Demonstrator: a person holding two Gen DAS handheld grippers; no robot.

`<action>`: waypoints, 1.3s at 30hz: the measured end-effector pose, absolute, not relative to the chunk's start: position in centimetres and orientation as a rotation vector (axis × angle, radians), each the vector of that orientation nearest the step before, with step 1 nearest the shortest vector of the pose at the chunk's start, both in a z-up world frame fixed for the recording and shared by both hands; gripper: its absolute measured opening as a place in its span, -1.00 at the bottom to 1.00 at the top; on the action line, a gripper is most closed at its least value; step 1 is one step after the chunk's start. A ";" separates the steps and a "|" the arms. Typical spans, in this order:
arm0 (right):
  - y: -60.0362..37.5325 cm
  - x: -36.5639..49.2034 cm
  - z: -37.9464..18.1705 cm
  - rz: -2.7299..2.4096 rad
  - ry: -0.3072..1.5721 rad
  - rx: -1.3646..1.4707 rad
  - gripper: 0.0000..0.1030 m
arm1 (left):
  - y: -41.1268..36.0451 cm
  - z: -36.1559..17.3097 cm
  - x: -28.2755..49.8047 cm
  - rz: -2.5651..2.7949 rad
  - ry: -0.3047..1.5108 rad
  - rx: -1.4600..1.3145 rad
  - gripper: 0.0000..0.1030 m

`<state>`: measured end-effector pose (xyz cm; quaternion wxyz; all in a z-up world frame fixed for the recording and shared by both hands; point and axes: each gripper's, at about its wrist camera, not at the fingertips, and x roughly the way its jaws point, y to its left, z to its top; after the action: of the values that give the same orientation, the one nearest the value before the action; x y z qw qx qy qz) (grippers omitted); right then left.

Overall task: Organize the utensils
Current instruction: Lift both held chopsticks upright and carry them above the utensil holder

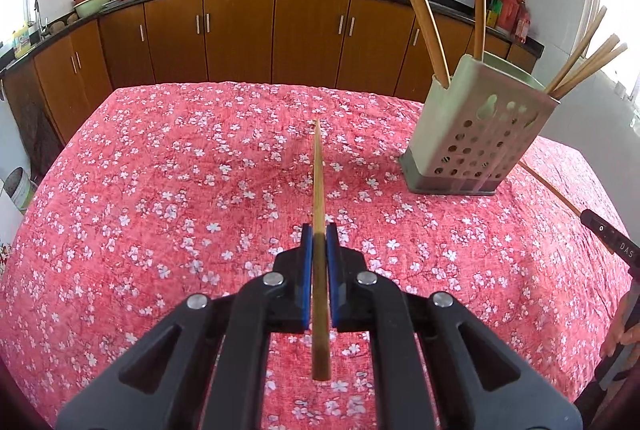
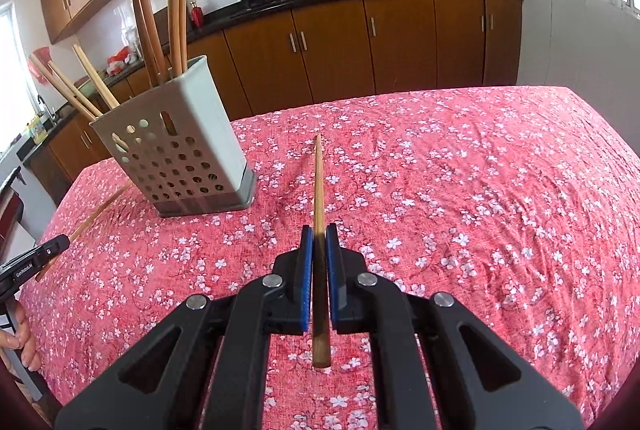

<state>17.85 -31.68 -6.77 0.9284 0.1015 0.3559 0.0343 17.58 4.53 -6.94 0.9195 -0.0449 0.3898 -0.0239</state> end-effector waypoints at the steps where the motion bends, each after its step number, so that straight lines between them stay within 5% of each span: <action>1: -31.7 18.1 -6.8 0.070 0.730 0.209 -0.85 | 4.6 -7.0 17.7 -0.049 0.802 -0.094 -0.85; 39: -28.8 14.9 11.4 0.278 0.204 0.264 -0.85 | 3.9 11.0 17.5 -0.184 0.409 -0.180 -0.85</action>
<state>14.93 -28.79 11.40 0.9765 0.1310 0.1010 0.1378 17.52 3.85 10.99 0.9710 -0.0893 0.2024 -0.0912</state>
